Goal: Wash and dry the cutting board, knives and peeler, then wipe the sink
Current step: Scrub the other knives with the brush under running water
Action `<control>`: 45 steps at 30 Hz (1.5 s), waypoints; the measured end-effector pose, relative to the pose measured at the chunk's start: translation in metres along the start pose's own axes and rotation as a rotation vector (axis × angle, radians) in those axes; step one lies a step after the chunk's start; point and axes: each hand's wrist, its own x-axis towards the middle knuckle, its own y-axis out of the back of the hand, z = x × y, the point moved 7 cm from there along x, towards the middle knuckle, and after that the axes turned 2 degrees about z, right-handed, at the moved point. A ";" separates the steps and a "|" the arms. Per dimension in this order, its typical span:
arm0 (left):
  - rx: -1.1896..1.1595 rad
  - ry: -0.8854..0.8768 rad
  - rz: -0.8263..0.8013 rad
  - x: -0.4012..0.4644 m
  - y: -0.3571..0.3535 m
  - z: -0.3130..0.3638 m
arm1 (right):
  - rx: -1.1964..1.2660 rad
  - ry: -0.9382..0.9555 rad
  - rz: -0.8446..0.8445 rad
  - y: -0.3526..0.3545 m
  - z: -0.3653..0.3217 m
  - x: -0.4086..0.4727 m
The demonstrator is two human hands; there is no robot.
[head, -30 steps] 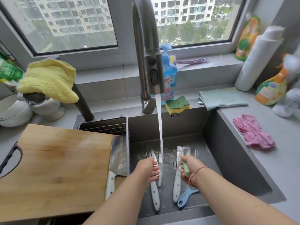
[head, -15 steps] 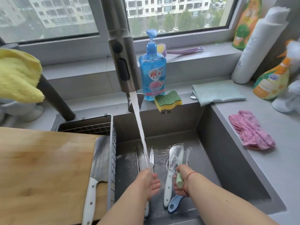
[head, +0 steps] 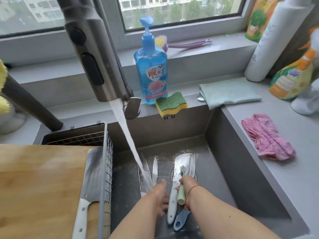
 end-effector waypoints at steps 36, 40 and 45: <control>0.286 -0.364 0.060 -0.131 0.100 0.026 | -1.279 0.842 0.119 0.016 -0.041 -0.162; 0.279 -0.375 0.047 -0.140 0.099 0.032 | -1.242 0.913 0.162 0.011 -0.054 -0.167; 0.294 -0.390 0.027 -0.155 0.102 0.036 | -1.190 0.868 0.264 0.037 -0.078 -0.166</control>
